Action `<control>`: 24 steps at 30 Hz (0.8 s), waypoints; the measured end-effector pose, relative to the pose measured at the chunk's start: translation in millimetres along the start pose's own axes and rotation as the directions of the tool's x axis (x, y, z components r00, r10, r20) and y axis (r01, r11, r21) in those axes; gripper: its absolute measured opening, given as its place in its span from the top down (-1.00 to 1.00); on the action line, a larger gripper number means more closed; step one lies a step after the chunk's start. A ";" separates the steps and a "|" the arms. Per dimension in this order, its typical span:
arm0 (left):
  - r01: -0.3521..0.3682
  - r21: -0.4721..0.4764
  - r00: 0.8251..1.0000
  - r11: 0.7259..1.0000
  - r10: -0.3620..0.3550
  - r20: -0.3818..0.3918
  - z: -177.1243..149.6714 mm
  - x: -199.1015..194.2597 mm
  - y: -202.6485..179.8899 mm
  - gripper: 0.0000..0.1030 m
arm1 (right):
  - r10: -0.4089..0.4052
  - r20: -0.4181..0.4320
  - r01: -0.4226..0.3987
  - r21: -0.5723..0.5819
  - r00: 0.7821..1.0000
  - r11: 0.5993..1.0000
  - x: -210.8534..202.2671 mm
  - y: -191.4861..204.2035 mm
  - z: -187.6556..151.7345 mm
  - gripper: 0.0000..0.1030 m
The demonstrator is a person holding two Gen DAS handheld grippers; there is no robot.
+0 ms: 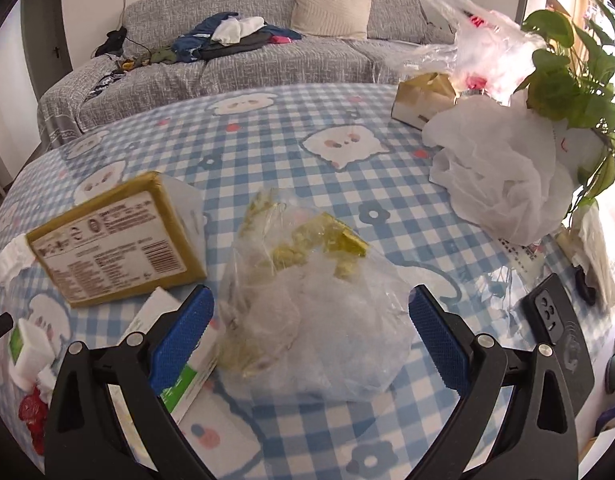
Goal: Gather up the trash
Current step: 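Grasp the clear plastic tube with the left gripper while the right grasps the plastic bag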
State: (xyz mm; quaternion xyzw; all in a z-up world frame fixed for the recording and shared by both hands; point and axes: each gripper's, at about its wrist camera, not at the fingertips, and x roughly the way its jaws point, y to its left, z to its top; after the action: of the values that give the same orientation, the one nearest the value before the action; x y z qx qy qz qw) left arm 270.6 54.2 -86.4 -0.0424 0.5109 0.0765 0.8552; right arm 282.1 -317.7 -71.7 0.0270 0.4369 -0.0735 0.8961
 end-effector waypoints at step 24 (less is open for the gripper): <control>-0.009 0.069 1.000 0.998 0.011 -0.019 -12.7 -2.5 -26.1 0.53 | 0.074 -0.041 -0.073 0.011 0.996 0.997 23.2 -0.1 -7.9 0.13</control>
State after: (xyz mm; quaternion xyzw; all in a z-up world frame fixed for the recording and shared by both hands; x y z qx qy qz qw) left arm 263.0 26.4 -90.3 -0.0111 0.5216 0.0628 0.8508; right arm 290.0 -319.4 -94.8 0.0488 0.4538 -0.0420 0.8888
